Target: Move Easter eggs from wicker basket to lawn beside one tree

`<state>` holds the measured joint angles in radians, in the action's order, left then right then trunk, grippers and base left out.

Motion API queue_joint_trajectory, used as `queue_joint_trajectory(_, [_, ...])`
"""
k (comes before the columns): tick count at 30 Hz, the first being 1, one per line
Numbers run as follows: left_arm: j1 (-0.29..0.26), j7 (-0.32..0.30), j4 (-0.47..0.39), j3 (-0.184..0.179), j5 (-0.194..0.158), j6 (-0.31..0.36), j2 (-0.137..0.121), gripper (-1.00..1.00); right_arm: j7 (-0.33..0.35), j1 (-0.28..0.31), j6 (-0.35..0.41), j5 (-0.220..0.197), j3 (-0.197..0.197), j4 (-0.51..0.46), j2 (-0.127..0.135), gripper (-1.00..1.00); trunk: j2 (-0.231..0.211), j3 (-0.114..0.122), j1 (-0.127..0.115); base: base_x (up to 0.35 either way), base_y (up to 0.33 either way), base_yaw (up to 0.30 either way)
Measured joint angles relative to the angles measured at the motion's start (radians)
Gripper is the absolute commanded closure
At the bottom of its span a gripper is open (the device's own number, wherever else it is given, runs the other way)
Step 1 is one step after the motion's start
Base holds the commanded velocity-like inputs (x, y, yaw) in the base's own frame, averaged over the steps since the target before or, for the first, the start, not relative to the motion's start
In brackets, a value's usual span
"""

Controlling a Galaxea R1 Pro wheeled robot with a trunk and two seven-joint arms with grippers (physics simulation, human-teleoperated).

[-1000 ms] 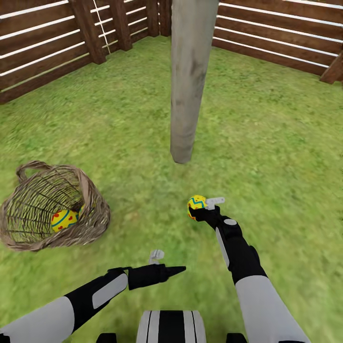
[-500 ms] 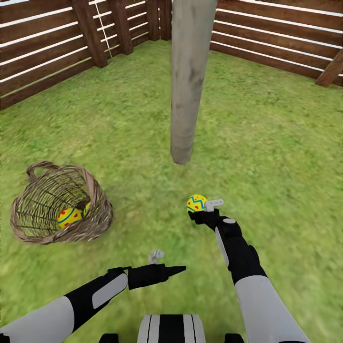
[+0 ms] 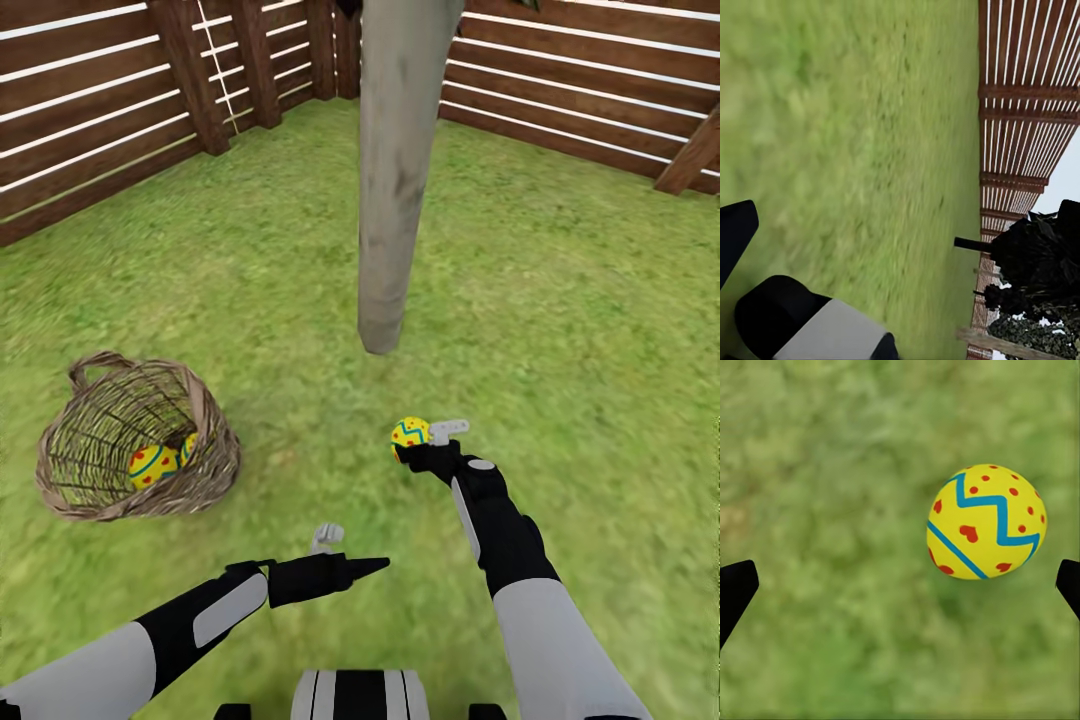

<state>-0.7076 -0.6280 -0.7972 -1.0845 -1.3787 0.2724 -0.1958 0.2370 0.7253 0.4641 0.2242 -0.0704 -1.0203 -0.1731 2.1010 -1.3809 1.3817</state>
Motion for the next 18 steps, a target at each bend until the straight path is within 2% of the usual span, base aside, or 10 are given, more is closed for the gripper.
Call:
queue_joint_trajectory(4, [0.000,0.000,0.000,-0.001,0.001,0.001,-0.001,-1.00,0.001,0.000,0.000,0.001,-0.001,0.000,0.000,-1.00,-0.028,0.014,-0.015,-0.039,0.000,0.000])
queue_joint_trajectory(14, [0.000,0.000,0.000,-0.002,0.001,0.002,-0.001,-1.00,-0.001,0.000,0.000,0.003,-0.001,0.010,0.000,-1.00,-0.098,0.061,-0.053,-0.327,0.000,0.000])
queue_joint_trajectory(18, [0.000,0.000,0.000,-0.002,0.002,0.001,0.000,-1.00,-0.001,0.000,0.000,0.004,-0.001,0.012,0.000,-1.00,-0.126,0.080,-0.069,-0.077,0.000,0.000])
